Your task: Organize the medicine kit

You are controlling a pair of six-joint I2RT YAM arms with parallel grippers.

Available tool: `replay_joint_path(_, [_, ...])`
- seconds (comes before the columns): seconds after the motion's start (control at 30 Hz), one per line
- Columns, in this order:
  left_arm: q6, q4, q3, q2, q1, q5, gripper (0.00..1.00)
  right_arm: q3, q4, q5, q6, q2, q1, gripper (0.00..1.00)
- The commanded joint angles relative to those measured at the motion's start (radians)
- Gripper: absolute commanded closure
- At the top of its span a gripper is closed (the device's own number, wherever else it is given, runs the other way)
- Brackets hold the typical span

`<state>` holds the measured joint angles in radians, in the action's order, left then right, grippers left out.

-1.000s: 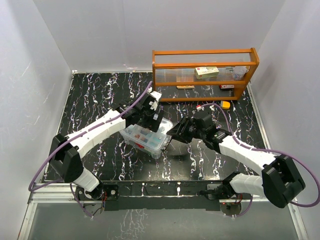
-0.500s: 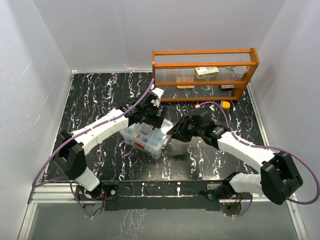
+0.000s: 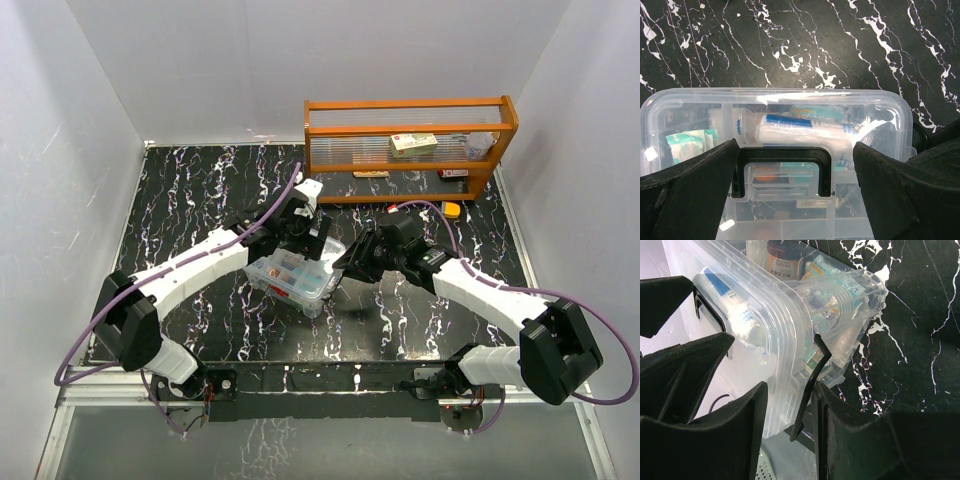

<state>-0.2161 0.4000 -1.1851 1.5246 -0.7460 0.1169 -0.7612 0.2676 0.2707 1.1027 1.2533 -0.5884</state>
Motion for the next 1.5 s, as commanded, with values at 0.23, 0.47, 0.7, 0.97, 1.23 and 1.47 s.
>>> replay_joint_path(0.23, [-0.076,0.284,0.182,0.053,0.007,-0.073,0.01,-0.051,0.127,-0.061,0.007,0.033,-0.010,0.57])
replay_joint_path(0.47, [-0.105,0.231,0.221,0.057,0.007,-0.065,0.01,-0.064,0.125,0.002,0.064,0.027,-0.020,0.54])
replay_joint_path(0.7, [-0.098,0.202,0.227,0.072,0.007,-0.069,0.02,-0.096,0.142,0.009,0.124,0.024,-0.036,0.63])
replay_joint_path(0.97, [-0.134,0.142,0.288,0.060,0.007,-0.080,0.04,-0.124,0.187,0.013,0.158,0.042,-0.048,0.64])
replay_joint_path(1.23, [-0.214,0.050,0.374,0.029,-0.003,-0.082,0.16,-0.171,0.239,0.027,0.164,0.058,-0.053,0.64])
replay_joint_path(1.47, [-0.246,-0.010,0.417,0.003,-0.045,0.025,0.19,-0.204,0.300,0.063,0.154,0.095,-0.051,0.73])
